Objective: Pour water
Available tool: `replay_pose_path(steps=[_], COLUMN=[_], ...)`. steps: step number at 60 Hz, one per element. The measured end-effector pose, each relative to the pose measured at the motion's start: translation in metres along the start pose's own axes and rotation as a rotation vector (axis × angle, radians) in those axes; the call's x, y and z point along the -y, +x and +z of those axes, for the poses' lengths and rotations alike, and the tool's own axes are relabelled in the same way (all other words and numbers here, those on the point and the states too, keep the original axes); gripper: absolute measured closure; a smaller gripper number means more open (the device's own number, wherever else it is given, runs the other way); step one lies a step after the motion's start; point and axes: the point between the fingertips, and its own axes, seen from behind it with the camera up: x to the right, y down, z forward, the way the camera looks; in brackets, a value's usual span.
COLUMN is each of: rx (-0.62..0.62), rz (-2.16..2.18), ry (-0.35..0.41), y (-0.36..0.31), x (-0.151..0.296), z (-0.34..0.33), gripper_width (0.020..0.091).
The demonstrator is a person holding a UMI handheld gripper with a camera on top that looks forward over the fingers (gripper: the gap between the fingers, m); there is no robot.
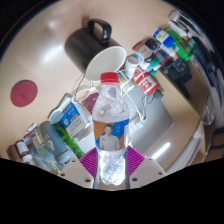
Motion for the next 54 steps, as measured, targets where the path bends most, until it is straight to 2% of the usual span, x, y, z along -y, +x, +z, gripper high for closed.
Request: replay_pose_path(steps=[9,19,29,39,41,44,49,54], rx=[0.063,0.158,0.201,0.296,0.315,0.297,0.227,0.207], rz=[0.365,1.261,2.125,2.483,2.528,2.576,2.573,2.543], ry=[-0.042,-0.044,-0.06,-0.016,0.018,0.082,0.12,0.154], y=[-0.015,-0.046,-0.098,-0.155,-0.158,-0.156,-0.158,-0.158], x=[-0.028,-0.049,-0.025,0.028,0.038,0.044,0.047,0.053], z=[0.004,-0.004,-0.021,-0.035,-0.038,-0.045,-0.05,-0.053], gripper_width=[0.075,0.0747,0.0746,0.0726,0.0727,0.0727,0.0728,0.0723])
